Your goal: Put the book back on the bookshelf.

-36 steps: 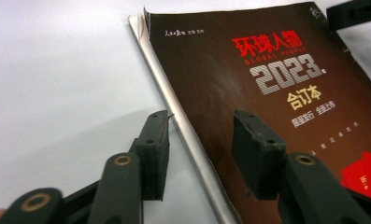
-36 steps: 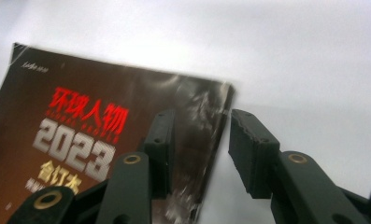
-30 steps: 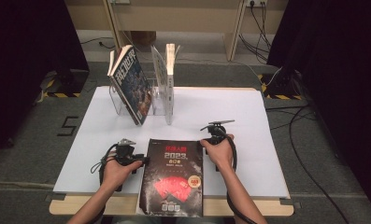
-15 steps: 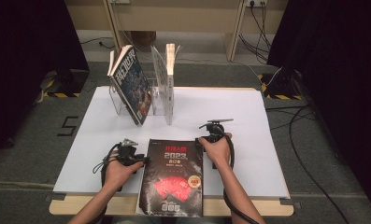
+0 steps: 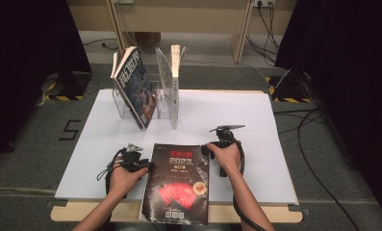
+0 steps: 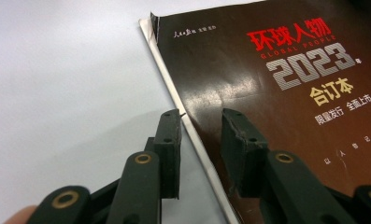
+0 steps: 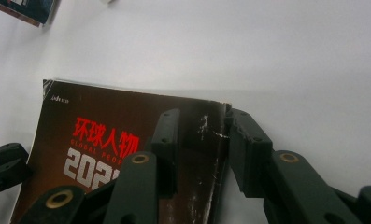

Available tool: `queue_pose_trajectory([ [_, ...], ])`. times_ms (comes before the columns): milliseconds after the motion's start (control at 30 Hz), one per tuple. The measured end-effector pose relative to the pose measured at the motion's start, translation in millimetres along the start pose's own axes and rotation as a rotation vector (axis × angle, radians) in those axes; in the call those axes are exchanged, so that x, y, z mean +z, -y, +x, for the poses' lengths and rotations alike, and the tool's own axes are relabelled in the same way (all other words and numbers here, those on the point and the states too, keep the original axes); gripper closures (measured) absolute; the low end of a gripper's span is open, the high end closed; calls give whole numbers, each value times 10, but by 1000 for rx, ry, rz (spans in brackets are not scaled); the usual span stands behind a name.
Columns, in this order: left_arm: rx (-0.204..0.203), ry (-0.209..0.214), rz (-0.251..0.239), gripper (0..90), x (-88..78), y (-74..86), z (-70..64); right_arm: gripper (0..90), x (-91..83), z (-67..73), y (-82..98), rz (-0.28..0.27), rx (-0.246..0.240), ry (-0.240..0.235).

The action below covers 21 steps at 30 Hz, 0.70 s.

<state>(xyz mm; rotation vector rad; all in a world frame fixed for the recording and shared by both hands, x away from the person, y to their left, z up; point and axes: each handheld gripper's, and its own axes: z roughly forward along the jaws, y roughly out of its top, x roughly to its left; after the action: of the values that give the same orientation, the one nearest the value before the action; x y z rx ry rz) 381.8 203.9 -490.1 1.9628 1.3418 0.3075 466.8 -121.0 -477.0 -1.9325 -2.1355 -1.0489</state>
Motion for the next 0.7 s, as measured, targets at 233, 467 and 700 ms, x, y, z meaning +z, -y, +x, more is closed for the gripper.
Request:
queue_pose_trajectory([
  [233,6,-5,-1,692,0,1,-11,688,-44,-11,15,28,26,-19],
  [467,2,-3,1,717,-1,0,-24,708,-88,-71,17,40,63,-84],
  [700,2,-11,3,717,-1,-3,-33,695,-82,-63,55,73,36,-59],
])
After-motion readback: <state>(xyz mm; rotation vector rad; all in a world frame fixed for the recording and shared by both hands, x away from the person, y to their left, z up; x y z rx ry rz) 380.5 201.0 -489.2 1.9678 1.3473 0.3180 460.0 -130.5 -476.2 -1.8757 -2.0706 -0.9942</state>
